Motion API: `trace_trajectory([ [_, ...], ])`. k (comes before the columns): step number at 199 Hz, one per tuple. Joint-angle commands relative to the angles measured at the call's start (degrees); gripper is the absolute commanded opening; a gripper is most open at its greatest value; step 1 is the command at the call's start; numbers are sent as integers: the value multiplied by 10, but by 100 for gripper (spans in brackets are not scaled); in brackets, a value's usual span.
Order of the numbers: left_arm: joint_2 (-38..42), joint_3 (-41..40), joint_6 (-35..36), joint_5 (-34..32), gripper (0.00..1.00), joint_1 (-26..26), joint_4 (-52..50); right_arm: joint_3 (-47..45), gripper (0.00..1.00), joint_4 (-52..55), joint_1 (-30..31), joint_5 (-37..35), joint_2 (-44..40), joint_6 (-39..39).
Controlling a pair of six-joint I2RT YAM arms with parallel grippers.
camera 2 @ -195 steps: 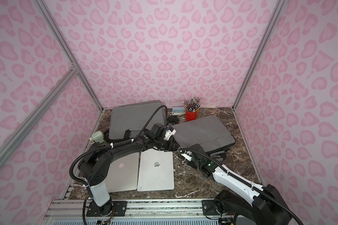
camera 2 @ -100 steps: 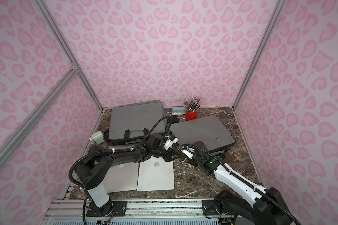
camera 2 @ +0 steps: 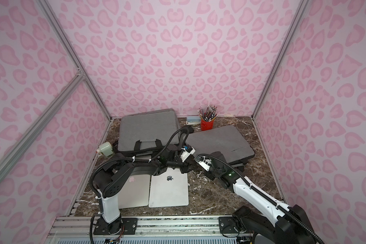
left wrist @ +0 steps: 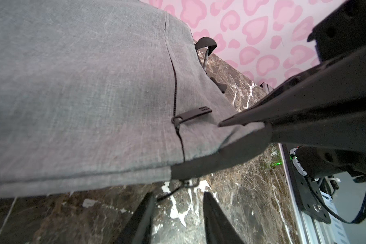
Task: Open the zippered laptop bag and take out the laptop
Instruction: Unzip the zipper on the zippered laptop bag.
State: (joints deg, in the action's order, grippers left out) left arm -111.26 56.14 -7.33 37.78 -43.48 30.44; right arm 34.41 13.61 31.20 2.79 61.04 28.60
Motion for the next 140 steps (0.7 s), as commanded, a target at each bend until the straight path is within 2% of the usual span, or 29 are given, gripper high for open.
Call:
trace_trajectory([
  [1,-8,11,14,25,41,6,41,5,0,-22,-2,18,-4,-20],
  [81,-19,33,9,81,36,16,63,8,0,-16,-11,30,-6,-29],
  [85,-19,34,8,85,31,16,65,8,0,-17,-12,32,-7,-30],
  [140,-26,37,-2,106,12,13,66,11,0,-22,-21,42,-4,-34],
])
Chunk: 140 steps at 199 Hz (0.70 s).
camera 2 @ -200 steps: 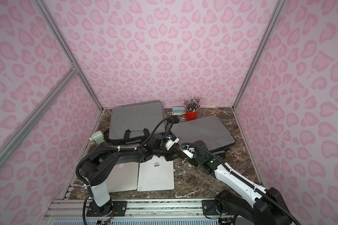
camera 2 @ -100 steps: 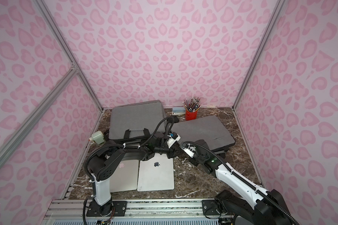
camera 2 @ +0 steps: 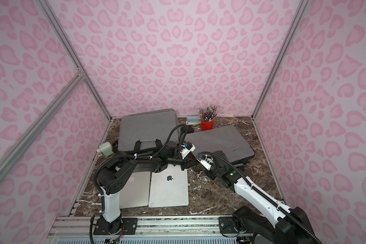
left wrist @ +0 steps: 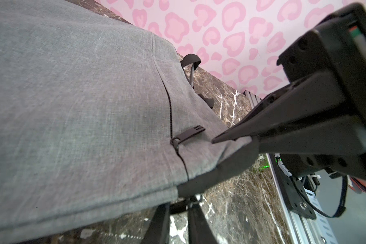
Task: Open the zippered laptop bag and take out the laptop
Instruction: Unzip the zipper on the zippered laptop bag.
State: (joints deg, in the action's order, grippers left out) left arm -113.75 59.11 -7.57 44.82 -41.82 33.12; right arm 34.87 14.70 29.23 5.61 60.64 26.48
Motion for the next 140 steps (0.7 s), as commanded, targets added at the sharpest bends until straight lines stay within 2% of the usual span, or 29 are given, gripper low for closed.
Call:
trace_trajectory([
  [1,-1,7,0,35,12,-4,39,6,0,-33,-1,13,0,-13],
  [30,-2,10,5,29,2,-4,22,7,0,-33,-3,17,0,-16],
  [103,52,10,48,33,2,-26,-89,7,0,-36,-5,-10,28,-6],
  [140,43,34,43,50,2,-55,-123,0,0,-56,-4,23,29,-13],
])
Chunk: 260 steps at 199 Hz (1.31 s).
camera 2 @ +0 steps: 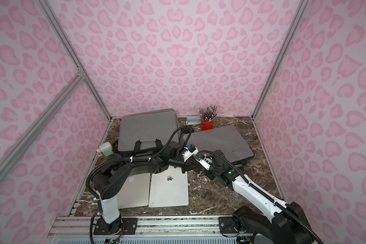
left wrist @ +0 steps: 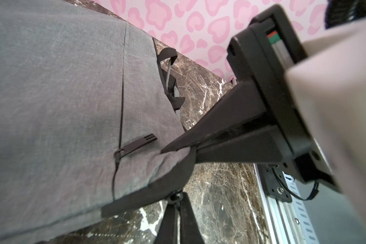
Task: Open the zippered laptop bag and take out the laptop
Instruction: Unzip the zipper on the zippered laptop bag.
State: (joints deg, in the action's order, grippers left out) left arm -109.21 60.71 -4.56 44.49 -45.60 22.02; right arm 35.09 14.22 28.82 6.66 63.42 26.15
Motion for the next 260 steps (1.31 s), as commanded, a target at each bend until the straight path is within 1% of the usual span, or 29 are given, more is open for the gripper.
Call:
trace_trajectory([
  [1,-3,19,13,54,2,-18,-11,-3,0,-52,0,14,1,-11],
  [14,-9,18,-15,66,2,-24,14,-9,0,-58,0,31,-2,-12],
  [33,-15,13,-73,85,2,-25,72,-21,0,-71,-1,40,-10,-14],
  [47,-25,25,-84,90,2,-25,51,-29,0,-76,0,41,-15,-14],
  [57,-31,31,-85,91,4,-25,34,-30,0,-78,0,41,-18,-14],
  [76,-29,32,-88,80,12,-22,11,-33,0,-78,0,38,-21,-14],
  [89,-24,30,-97,78,21,-13,-4,-37,0,-79,-1,33,-25,-15],
  [106,-6,19,-106,75,25,1,-16,-41,0,-82,0,23,-31,-16],
  [124,17,18,-107,62,33,16,-59,-41,0,-79,0,17,-36,-16],
  [132,24,22,-109,58,34,24,-81,-42,0,-78,0,14,-39,-16],
  [133,25,22,-109,58,36,25,-84,-42,0,-78,0,14,-39,-16],
  [139,29,25,-117,54,40,30,-96,-42,0,-78,0,13,-42,-17],
  [160,38,44,-142,25,47,42,-164,-47,0,-78,-1,12,-51,-16],
  [186,55,42,-214,-38,57,46,-185,-56,0,-85,0,11,-62,-14],
  [191,58,42,-231,-59,62,47,-188,-58,0,-86,0,9,-64,-14],
  [196,60,40,-252,-87,69,48,-189,-59,0,-88,0,8,-67,-14],
  [200,62,38,-268,-104,71,48,-184,-60,0,-88,-1,6,-69,-14],
  [219,47,42,-333,-133,74,50,-145,-69,0,-100,0,1,-78,-15],
  [236,22,47,-395,-145,77,48,-103,-69,0,-107,0,4,-83,-20],
  [260,-13,52,-448,-158,82,48,-73,-66,0,-105,0,16,-82,-22],
])
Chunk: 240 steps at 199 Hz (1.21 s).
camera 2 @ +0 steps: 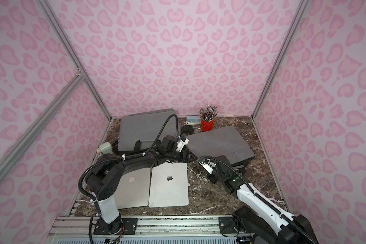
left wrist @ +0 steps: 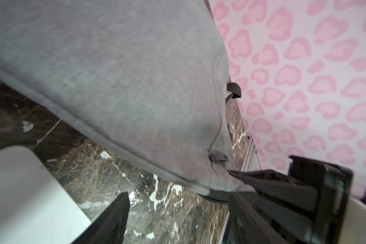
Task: Open the zippered laptop bag and take out the laptop
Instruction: Unzip the zipper on the zippered laptop bag.
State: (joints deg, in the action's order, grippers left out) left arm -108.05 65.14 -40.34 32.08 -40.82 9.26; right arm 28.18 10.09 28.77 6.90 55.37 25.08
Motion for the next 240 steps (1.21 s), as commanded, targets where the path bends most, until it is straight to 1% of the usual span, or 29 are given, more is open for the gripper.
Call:
trace_trajectory([
  [1,-26,8,-92,-35,82,0,56,3,0,-63,1,13,-2,-11],
  [16,-41,6,-116,-45,85,0,59,4,0,-63,4,17,-1,-13],
  [46,-69,3,-166,-42,85,-1,107,-1,0,-68,8,17,0,-13],
  [68,-87,12,-188,-36,84,-4,127,0,0,-67,9,16,1,-14],
  [88,-98,21,-201,-32,81,-4,136,0,0,-63,10,18,1,-14],
  [99,-102,29,-203,-26,76,-3,134,-1,0,-61,11,17,2,-16],
  [107,-104,30,-205,-22,69,-4,133,-1,0,-60,13,16,2,-16],
  [131,-103,28,-213,-17,47,0,138,-5,0,-59,18,9,1,-18],
  [145,-101,33,-213,-14,31,3,130,-7,0,-56,25,0,2,-19],
  [152,-100,37,-211,-10,27,4,126,-7,0,-53,30,-6,2,-19],
  [177,-94,48,-209,-6,21,5,111,-12,0,-47,48,-36,1,-16],
  [183,-91,51,-207,-5,19,5,105,-14,3,-46,51,-42,1,-16],
  [200,-85,62,-196,-5,13,5,79,-14,18,-40,58,-57,0,-17],
  [217,-79,72,-185,-11,12,5,54,-1,33,-24,62,-66,-6,-22],
  [240,-77,86,-179,-15,12,6,34,19,47,-5,62,-71,-27,-43],
])
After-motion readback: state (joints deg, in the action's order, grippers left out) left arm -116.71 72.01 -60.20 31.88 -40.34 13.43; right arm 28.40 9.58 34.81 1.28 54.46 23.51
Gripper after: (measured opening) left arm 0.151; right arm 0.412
